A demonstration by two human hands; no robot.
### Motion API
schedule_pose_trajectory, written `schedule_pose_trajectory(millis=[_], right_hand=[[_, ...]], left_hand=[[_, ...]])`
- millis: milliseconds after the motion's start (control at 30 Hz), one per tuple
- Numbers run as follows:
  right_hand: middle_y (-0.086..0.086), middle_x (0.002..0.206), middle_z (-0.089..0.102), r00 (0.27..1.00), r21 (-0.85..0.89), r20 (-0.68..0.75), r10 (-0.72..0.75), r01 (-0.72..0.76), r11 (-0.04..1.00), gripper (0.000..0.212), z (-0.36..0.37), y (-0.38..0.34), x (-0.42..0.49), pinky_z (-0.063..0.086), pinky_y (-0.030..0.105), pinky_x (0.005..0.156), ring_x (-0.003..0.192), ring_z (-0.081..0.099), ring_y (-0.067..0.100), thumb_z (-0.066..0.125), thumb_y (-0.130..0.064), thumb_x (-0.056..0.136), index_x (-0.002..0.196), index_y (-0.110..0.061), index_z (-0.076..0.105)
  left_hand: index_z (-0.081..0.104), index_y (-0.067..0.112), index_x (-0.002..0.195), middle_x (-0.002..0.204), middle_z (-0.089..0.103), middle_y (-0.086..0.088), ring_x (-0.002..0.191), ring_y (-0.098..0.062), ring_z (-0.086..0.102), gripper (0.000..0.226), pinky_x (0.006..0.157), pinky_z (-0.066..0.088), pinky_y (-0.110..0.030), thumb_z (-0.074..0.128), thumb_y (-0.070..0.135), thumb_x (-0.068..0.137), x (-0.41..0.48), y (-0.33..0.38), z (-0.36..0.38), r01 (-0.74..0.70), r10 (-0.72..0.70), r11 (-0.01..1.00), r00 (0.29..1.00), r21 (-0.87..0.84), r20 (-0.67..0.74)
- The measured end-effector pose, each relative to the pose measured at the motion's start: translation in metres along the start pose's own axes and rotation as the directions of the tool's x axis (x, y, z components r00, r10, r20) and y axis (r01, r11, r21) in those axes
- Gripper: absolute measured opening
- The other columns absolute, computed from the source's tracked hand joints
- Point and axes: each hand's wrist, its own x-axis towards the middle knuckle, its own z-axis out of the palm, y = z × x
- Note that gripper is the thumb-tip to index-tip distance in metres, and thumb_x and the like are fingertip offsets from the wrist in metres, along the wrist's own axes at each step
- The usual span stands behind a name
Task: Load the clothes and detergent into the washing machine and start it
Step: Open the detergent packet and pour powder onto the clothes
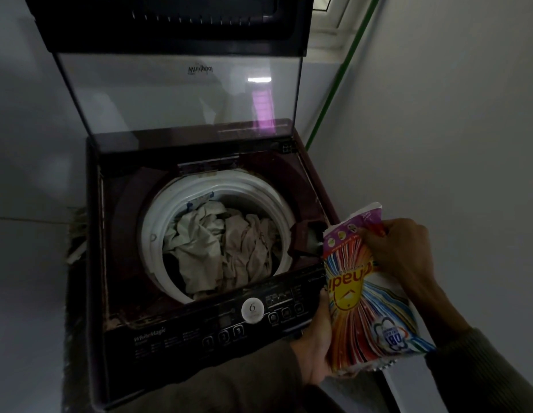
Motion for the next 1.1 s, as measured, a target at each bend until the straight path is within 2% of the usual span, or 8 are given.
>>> schedule_pose_trajectory(millis=[200,367,500,567,700,800,1000,1100], right_hand=[[0.011,0.055,0.067,1.0,-0.036,-0.017,-0.023,0.023,0.999,0.044,-0.001,0.004,-0.002,0.053,0.041,0.053,0.049,0.063,0.023,0.069,-0.042,0.086,0.067,-0.002,0.072],[0.009,0.051,0.064,1.0,-0.027,-0.024,-0.015,0.015,1.0,0.044,-0.002,0.008,-0.007,0.05,0.036,0.051,0.048,0.061,0.022,0.068,-0.038,0.088,0.061,-0.004,0.069],[0.009,0.051,0.063,0.998,-0.019,-0.056,-0.017,0.016,1.0,0.044,-0.005,0.009,-0.011,0.048,0.036,0.051,0.047,0.059,0.02,0.068,-0.04,0.088,0.061,-0.004,0.069],[0.008,0.051,0.063,0.998,-0.014,-0.057,-0.018,0.018,1.0,0.042,-0.007,0.008,-0.012,0.046,0.034,0.05,0.047,0.059,0.019,0.069,-0.038,0.088,0.062,-0.005,0.07],[0.007,0.055,0.067,0.999,-0.021,-0.043,-0.018,0.017,1.0,0.036,-0.005,0.005,-0.01,0.054,0.04,0.054,0.048,0.061,0.017,0.07,-0.039,0.087,0.07,-0.008,0.075],[0.007,0.056,0.068,0.999,-0.028,-0.031,-0.019,0.018,0.999,0.036,-0.003,0.003,-0.007,0.054,0.039,0.054,0.048,0.061,0.017,0.069,-0.039,0.087,0.071,-0.008,0.075],[0.01,0.058,0.069,1.0,-0.029,-0.015,-0.02,0.02,0.999,0.037,-0.003,0.0,0.001,0.055,0.042,0.058,0.051,0.063,0.021,0.07,-0.04,0.086,0.072,-0.006,0.075],[0.011,0.058,0.069,0.999,-0.026,-0.014,-0.036,0.035,0.999,0.037,-0.004,-0.001,0.005,0.055,0.043,0.056,0.051,0.064,0.021,0.07,-0.039,0.086,0.072,-0.005,0.075]], left_hand=[[0.058,0.023,0.136,0.131,0.063,-0.014,0.123,-0.031,0.059,0.097,0.111,0.04,-0.05,0.027,0.089,0.072,-0.009,0.004,0.002,-0.013,0.013,1.0,1.0,0.004,0.012],[0.066,0.026,0.119,0.112,0.073,-0.007,0.112,-0.028,0.065,0.081,0.107,0.045,-0.047,0.02,0.082,0.084,-0.011,0.006,0.0,-0.04,0.041,0.998,0.999,0.047,-0.023],[0.066,0.028,0.124,0.126,0.068,-0.01,0.118,-0.029,0.063,0.089,0.109,0.043,-0.049,0.027,0.09,0.074,-0.005,0.005,-0.004,-0.047,0.054,0.995,0.996,0.088,-0.075],[0.068,0.028,0.124,0.127,0.067,-0.011,0.119,-0.03,0.063,0.092,0.11,0.042,-0.05,0.031,0.093,0.07,-0.004,0.005,-0.004,-0.047,0.056,0.995,0.993,0.089,-0.104],[0.066,0.026,0.127,0.127,0.067,-0.013,0.119,-0.034,0.062,0.109,0.111,0.04,-0.052,0.052,0.099,0.047,-0.006,0.001,0.0,-0.049,0.058,0.996,0.989,0.069,-0.135],[0.067,0.026,0.126,0.127,0.066,-0.014,0.12,-0.035,0.062,0.113,0.112,0.038,-0.053,0.054,0.099,0.041,0.0,-0.003,-0.001,-0.042,0.049,0.998,0.989,0.049,-0.138],[0.073,0.024,0.116,0.12,0.07,-0.015,0.115,-0.032,0.065,0.094,0.111,0.041,-0.05,0.031,0.094,0.07,-0.007,0.007,0.002,0.015,-0.009,0.999,0.988,0.039,-0.153],[0.073,0.023,0.113,0.115,0.072,-0.015,0.111,-0.033,0.066,0.089,0.11,0.042,-0.052,0.026,0.089,0.077,-0.012,0.011,0.006,-0.002,0.005,1.0,0.991,0.018,-0.137]])
